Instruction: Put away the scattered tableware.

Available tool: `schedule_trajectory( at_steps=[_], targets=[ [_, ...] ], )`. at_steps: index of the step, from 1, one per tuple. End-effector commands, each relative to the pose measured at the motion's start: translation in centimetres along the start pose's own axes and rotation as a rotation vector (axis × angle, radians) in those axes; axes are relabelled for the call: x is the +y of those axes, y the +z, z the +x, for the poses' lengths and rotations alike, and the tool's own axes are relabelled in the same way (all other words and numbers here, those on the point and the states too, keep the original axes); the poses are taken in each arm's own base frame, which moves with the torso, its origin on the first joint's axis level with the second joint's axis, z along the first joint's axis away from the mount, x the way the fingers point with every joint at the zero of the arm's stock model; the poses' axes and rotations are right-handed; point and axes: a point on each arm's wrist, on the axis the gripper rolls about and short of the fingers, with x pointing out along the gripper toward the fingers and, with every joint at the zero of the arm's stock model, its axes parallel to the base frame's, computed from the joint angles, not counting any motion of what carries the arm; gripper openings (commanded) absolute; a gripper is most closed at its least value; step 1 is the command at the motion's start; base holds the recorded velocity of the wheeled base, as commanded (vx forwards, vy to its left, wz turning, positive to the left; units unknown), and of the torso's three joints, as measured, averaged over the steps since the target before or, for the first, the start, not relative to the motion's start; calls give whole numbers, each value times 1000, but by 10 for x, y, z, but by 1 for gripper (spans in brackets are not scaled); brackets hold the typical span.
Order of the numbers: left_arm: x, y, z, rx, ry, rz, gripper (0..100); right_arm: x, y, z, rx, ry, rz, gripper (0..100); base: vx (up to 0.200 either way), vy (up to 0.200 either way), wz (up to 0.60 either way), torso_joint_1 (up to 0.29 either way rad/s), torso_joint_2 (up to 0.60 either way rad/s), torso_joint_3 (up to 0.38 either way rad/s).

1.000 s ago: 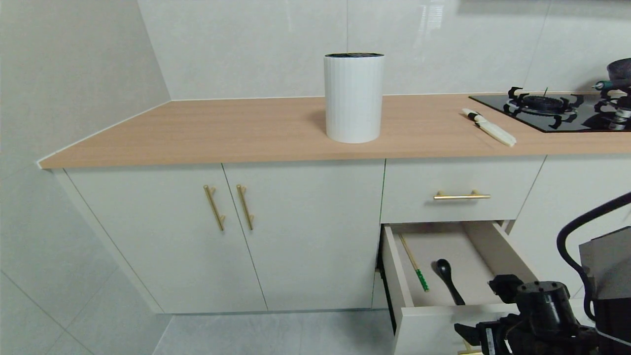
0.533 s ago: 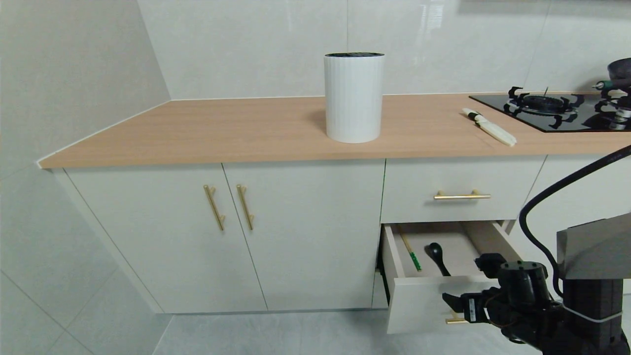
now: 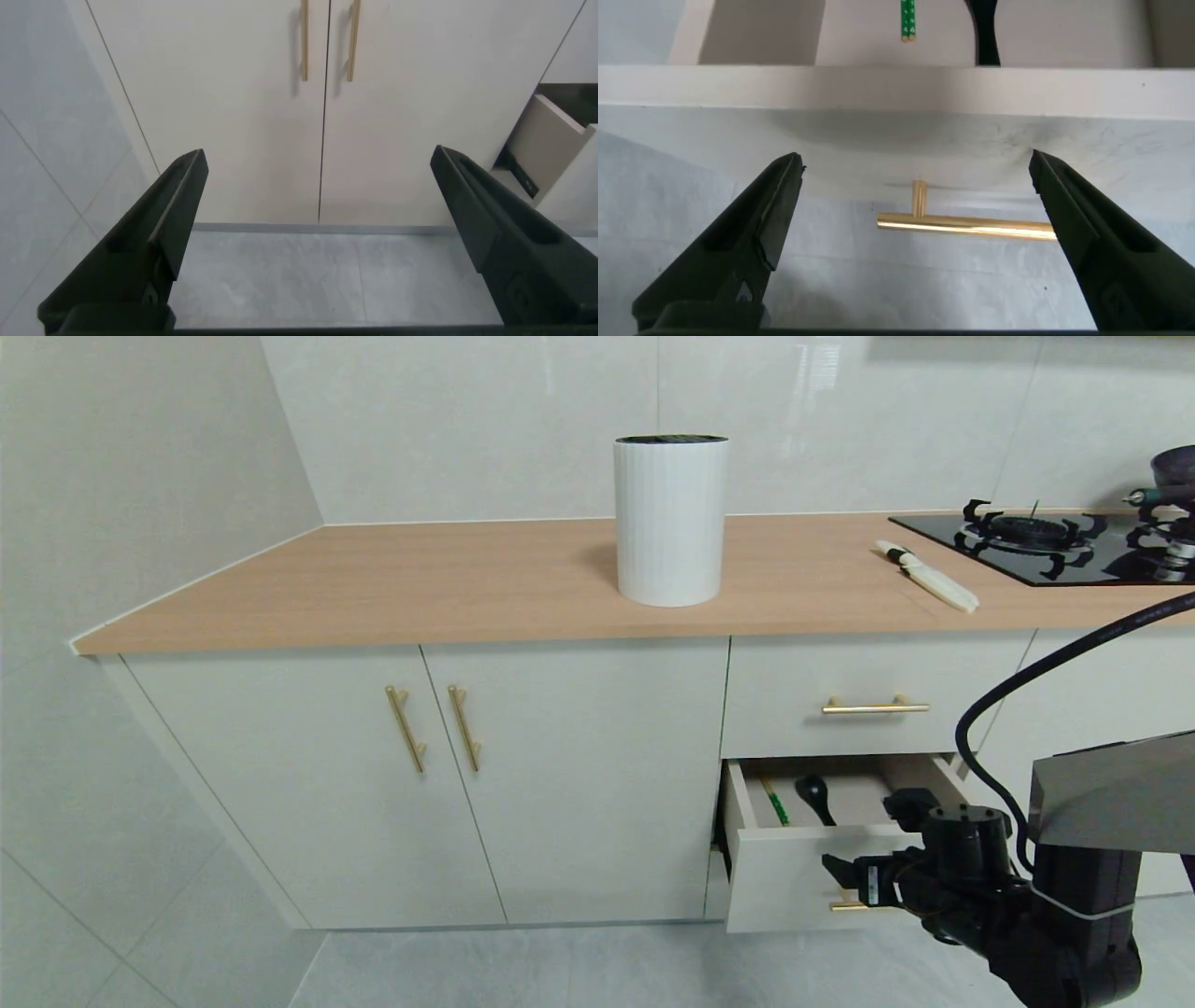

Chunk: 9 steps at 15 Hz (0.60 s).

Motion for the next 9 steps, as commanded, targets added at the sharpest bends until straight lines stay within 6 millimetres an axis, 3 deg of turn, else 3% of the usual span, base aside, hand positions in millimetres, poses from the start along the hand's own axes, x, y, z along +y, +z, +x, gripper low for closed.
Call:
schedule_trajectory(
  at_steps=[1,3,9],
  targets=[
    [0,0,0,0,1,-1,100,0,1,2,-7,-1,1,100,0,0,0,0,0,0],
    [0,0,0,0,1,-1,100,-2,14,16,-33,-10,-20,100,0,0,0,0,0,0],
    [0,0,0,0,1,-1,100,-4,27,34,-74,-15,-14,100,0,0,0,0,0,0]
  ],
)
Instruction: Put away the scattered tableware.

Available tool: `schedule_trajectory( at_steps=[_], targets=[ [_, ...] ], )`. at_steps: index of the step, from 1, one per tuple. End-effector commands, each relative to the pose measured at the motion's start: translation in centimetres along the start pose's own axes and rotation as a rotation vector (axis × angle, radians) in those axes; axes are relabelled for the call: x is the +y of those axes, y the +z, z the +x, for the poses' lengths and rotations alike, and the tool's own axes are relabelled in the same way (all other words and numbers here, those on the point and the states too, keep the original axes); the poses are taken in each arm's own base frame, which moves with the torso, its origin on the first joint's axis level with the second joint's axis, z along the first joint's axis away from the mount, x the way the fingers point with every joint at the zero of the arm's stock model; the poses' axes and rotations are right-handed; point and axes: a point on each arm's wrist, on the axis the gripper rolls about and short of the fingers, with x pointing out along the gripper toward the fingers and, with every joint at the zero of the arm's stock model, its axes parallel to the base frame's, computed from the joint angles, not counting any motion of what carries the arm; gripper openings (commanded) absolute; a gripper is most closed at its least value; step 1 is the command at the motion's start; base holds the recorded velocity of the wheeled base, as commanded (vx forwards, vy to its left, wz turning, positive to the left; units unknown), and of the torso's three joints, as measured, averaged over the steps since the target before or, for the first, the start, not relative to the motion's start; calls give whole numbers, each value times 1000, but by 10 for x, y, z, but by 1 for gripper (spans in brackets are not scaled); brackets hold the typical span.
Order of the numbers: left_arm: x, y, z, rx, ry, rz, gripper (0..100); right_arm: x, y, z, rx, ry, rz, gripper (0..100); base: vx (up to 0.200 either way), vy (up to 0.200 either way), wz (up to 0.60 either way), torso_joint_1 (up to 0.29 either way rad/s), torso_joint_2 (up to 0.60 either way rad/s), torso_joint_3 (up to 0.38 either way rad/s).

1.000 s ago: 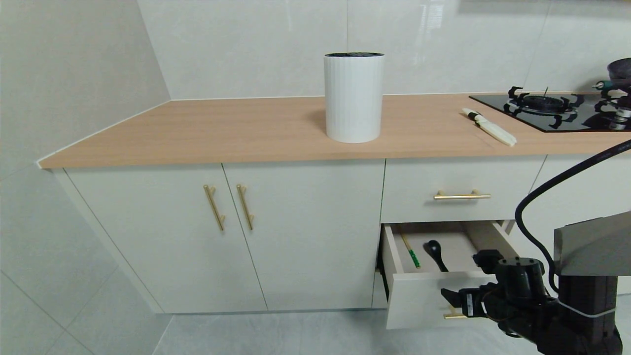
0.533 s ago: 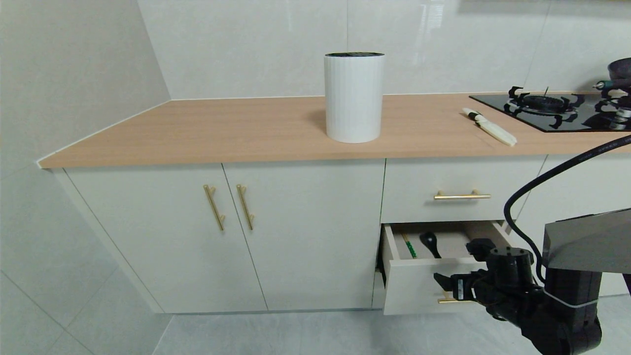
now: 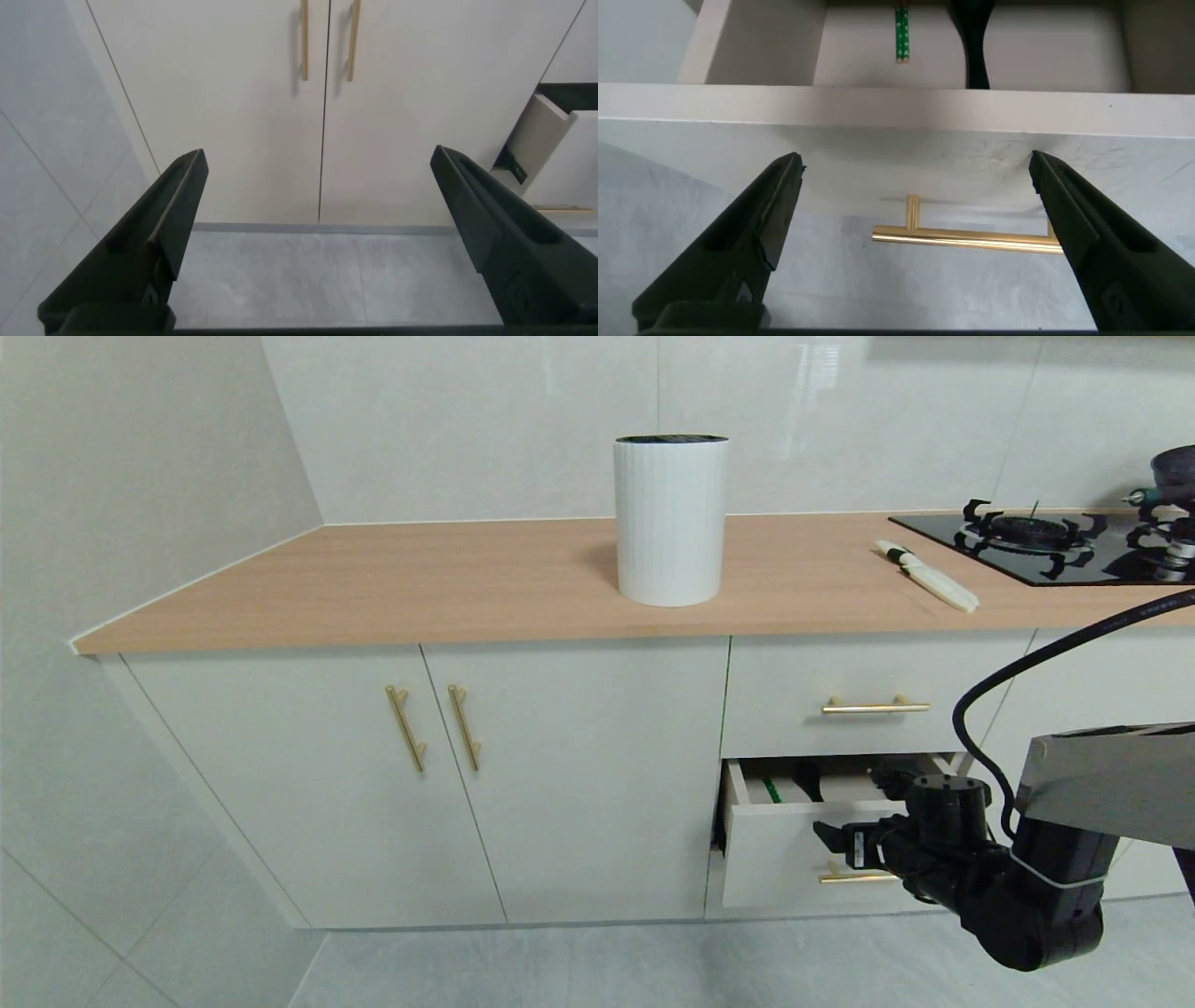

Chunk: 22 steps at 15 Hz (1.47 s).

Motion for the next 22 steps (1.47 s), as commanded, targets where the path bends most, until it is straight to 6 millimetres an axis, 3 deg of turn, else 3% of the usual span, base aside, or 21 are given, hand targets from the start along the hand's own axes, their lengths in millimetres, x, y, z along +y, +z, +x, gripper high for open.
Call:
schedule_trajectory(
  at_steps=[1,8,22],
  targets=[
    [0,0,0,0,0,-1,100,-2,1,8,-14,-4,3,100,0,0,0,0,0,0],
    [0,0,0,0,0,-1,100,-8,6,30,-44,-26,2,100,0,0,0,0,0,0],
    [0,0,0,0,1,-1,100,-18,28,52,-97,-57,22,100,0,0,0,0,0,0]
  ],
)
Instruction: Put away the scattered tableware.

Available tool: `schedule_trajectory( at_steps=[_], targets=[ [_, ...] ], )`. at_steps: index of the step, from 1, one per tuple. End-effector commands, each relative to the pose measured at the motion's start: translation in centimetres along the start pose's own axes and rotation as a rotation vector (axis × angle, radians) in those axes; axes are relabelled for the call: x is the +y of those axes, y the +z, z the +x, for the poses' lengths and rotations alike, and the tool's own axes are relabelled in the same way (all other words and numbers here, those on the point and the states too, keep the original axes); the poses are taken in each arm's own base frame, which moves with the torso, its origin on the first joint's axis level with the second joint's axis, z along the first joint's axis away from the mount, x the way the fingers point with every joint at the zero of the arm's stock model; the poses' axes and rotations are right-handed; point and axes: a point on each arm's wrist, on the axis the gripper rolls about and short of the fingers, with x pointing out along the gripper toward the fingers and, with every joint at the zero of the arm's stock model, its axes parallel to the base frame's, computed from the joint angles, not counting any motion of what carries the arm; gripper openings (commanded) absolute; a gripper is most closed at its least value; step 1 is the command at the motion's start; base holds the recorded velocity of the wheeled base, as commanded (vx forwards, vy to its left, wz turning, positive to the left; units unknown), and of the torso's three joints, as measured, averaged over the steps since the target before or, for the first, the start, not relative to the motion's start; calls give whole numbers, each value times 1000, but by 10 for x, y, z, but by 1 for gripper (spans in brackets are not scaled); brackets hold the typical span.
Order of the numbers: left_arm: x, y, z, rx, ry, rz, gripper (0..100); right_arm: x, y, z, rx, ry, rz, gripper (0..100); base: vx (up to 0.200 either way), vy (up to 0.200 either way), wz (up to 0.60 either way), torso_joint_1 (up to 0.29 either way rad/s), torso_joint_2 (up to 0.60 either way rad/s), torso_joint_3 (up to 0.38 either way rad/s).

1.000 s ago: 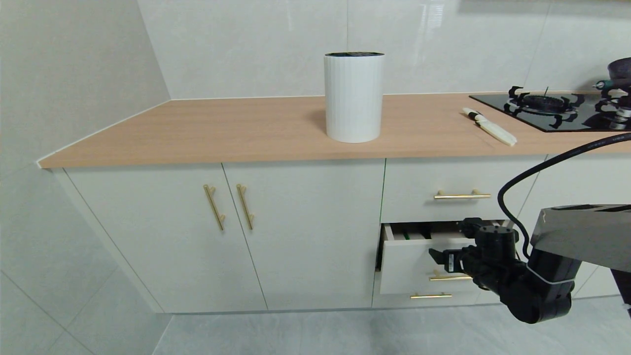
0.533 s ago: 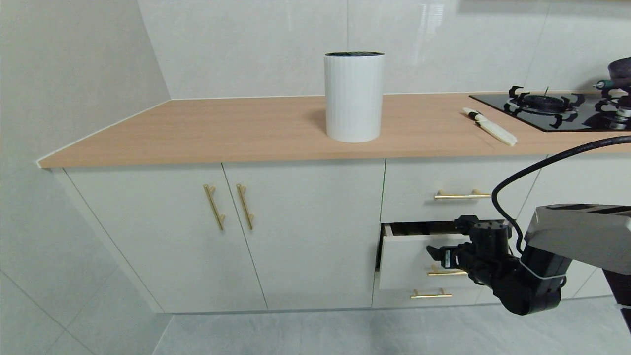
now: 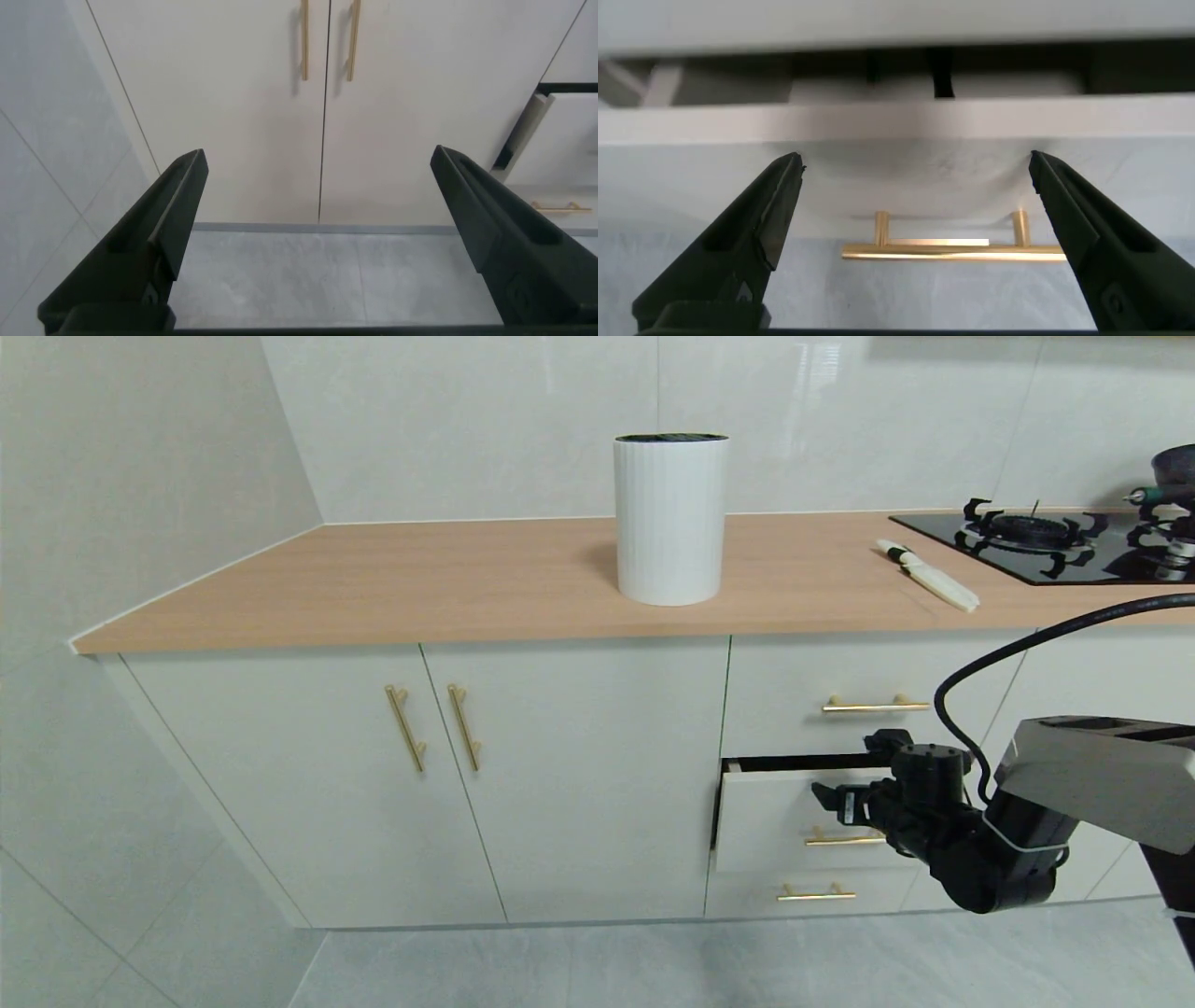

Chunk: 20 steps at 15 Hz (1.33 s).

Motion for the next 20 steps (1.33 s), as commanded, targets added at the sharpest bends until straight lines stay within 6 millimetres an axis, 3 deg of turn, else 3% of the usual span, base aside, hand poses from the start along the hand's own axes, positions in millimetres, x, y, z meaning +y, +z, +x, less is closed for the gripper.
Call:
schedule_trajectory(
  at_steps=[1,12,20],
  targets=[
    [0,0,0,0,1,-1,100,-3,5,3,-21,-6,5,100,0,0,0,0,0,0],
    [0,0,0,0,-1,-1,100,-14,4,31,-60,-113,18,100,0,0,0,0,0,0],
    [0,0,0,0,1,-1,100,-18,6,37,-81,-140,25,100,0,0,0,0,0,0]
  ],
)
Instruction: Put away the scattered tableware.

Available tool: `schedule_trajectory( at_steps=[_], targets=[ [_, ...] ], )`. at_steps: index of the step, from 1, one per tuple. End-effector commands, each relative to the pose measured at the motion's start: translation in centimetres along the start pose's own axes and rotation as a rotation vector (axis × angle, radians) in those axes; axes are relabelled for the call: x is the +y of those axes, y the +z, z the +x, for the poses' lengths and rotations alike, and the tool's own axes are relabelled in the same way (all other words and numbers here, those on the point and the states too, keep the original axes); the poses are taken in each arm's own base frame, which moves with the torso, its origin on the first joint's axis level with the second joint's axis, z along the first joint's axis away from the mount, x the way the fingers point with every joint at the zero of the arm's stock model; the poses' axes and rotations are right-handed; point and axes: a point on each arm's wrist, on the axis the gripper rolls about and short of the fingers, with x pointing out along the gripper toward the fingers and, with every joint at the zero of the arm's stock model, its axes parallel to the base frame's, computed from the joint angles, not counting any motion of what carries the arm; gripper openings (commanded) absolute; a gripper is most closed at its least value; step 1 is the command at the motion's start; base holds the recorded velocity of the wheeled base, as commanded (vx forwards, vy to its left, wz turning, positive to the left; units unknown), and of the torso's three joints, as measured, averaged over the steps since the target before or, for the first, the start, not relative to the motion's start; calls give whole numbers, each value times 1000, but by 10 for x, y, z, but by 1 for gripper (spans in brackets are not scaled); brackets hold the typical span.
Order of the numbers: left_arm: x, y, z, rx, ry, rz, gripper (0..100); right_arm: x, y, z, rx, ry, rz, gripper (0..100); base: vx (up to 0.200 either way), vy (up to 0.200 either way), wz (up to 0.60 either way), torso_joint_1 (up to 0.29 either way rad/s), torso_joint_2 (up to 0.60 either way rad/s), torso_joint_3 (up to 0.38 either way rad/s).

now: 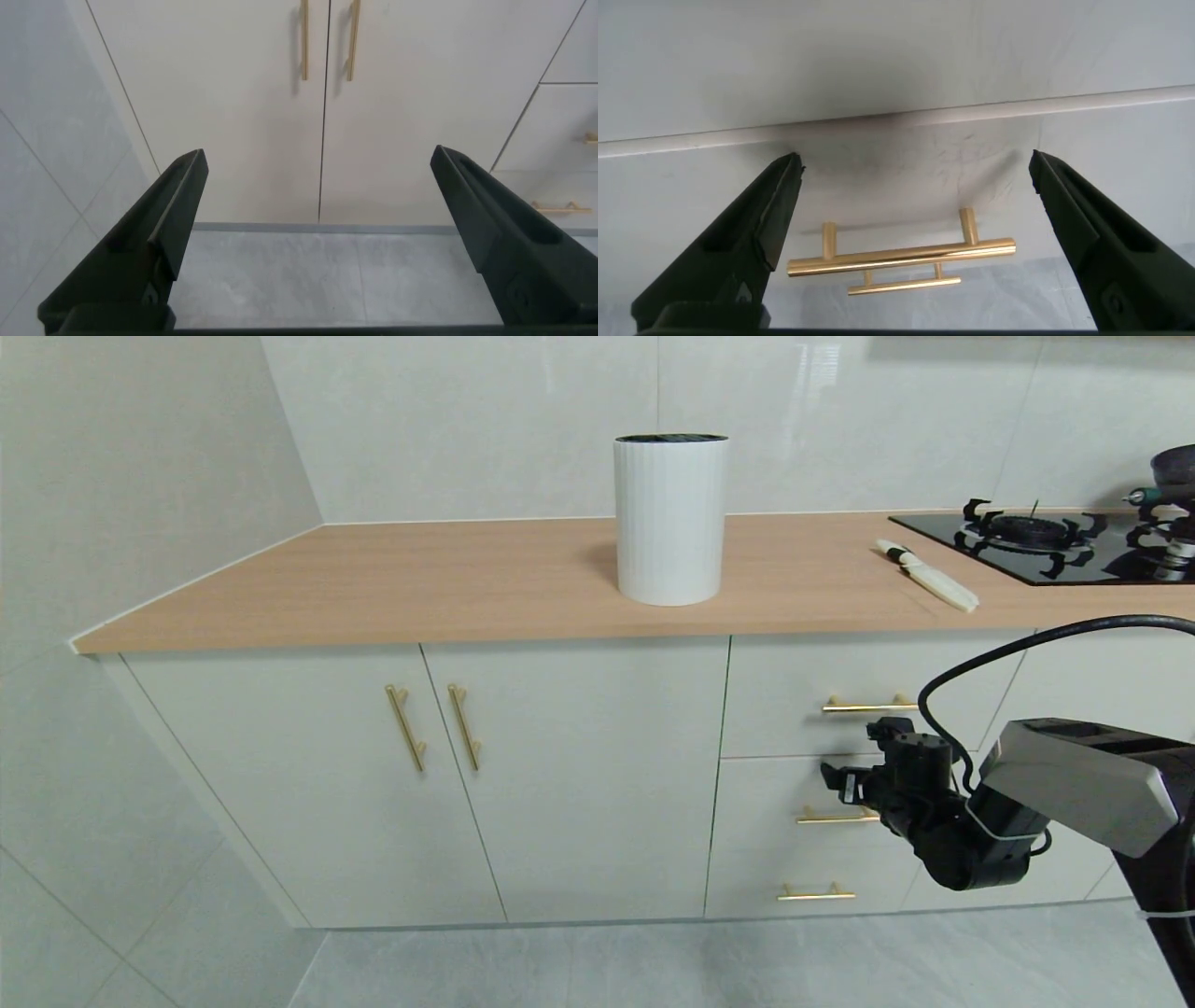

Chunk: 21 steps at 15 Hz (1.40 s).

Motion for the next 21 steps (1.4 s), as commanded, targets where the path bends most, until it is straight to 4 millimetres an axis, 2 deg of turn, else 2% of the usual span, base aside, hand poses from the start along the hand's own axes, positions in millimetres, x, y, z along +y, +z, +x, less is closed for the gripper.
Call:
schedule_trajectory(
  at_steps=[1,3,6,7,9,10,11,12,13,14,16,17,18,19,20,21],
  targets=[
    [0,0,0,0,1,-1,100,-2,3,-5,2,-8,2,100,0,0,0,0,0,0],
    [0,0,0,0,1,-1,100,-5,26,-40,3,-4,1,100,0,0,0,0,0,0],
    [0,0,0,0,1,-1,100,-10,72,-101,-60,-1,14,100,0,0,0,0,0,0],
    [0,0,0,0,1,-1,100,-16,94,-138,-105,-15,21,100,0,0,0,0,0,0],
    [0,0,0,0,1,-1,100,-29,117,-203,-161,-56,2,100,0,0,0,0,0,0],
    [0,0,0,0,1,-1,100,-37,128,-241,-206,-81,-26,100,0,0,0,0,0,0],
    [0,0,0,0,1,-1,100,-39,131,-252,-225,-85,-26,100,0,0,0,0,0,0],
    [0,0,0,0,1,-1,100,-47,148,-310,-337,-90,-5,100,0,0,0,0,0,0],
    [0,0,0,0,1,-1,100,-52,150,-335,-361,-103,0,100,0,0,0,0,0,0],
    [0,0,0,0,1,-1,100,-60,148,-378,-366,-130,-8,100,0,0,0,0,0,0],
    [0,0,0,0,1,-1,100,-72,129,-437,-341,-139,-17,100,0,0,0,0,0,0],
    [0,0,0,0,-1,-1,100,-76,120,-458,-318,-145,-21,100,0,0,0,0,0,0],
    [0,0,0,0,-1,-1,100,-76,120,-458,-318,-145,-21,100,0,0,0,0,0,0],
    [0,0,0,0,1,-1,100,-84,109,-487,-332,-218,-2,100,0,0,0,0,0,0],
    [0,0,0,0,-1,-1,100,-86,100,-498,-361,-238,8,100,0,0,0,0,0,0],
    [0,0,0,0,1,-1,100,-91,76,-518,-410,-238,20,100,0,0,0,0,0,0]
  ],
)
